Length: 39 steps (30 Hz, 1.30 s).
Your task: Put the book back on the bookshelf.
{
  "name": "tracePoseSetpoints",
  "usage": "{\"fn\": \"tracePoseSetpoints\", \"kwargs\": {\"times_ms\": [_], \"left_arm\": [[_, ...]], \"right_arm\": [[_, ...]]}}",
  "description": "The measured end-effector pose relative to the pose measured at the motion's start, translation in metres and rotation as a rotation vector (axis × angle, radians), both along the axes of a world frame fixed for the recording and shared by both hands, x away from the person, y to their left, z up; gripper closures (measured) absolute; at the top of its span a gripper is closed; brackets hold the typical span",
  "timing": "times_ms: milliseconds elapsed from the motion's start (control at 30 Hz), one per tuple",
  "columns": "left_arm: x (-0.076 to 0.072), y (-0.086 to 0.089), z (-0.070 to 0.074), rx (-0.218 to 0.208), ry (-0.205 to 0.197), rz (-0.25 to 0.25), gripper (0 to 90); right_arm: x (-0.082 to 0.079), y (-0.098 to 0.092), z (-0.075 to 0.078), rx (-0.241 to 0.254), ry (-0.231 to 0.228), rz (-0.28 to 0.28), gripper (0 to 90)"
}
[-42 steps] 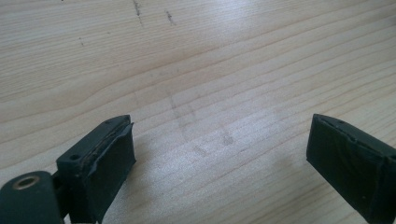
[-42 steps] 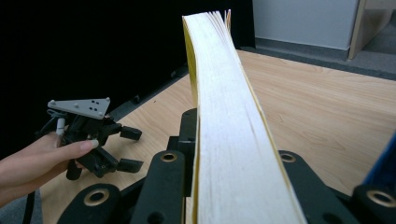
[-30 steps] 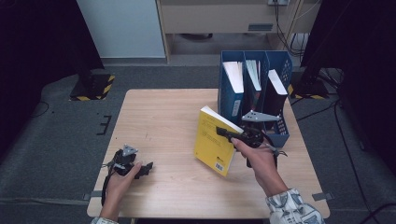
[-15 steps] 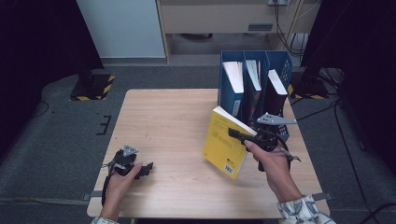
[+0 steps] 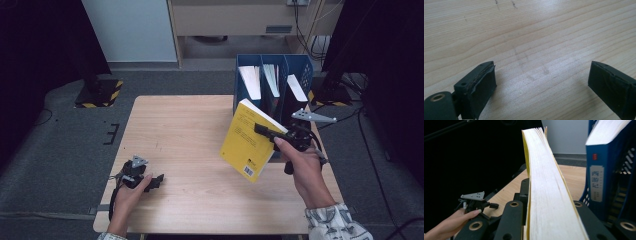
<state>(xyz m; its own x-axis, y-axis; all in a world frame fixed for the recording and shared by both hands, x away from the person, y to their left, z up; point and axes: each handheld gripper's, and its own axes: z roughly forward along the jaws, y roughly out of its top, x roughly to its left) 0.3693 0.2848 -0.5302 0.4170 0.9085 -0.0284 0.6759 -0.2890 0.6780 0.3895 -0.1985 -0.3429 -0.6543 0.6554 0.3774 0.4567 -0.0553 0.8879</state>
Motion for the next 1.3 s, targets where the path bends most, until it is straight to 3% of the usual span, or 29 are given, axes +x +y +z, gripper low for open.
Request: {"fn": "tracePoseSetpoints", "kwargs": {"times_ms": [533, 1300], "left_arm": [[-0.004, -0.003, -0.006, 0.020, -0.046, 0.001, 3.7], [-0.004, -0.004, -0.006, 0.016, -0.047, 0.002, 2.7]], "right_arm": [[-0.007, -0.052, 0.009, 0.026, -0.003, -0.099, 74.9], [-0.001, -0.090, 0.024, 0.042, 0.001, -0.221, 74.9]]}}
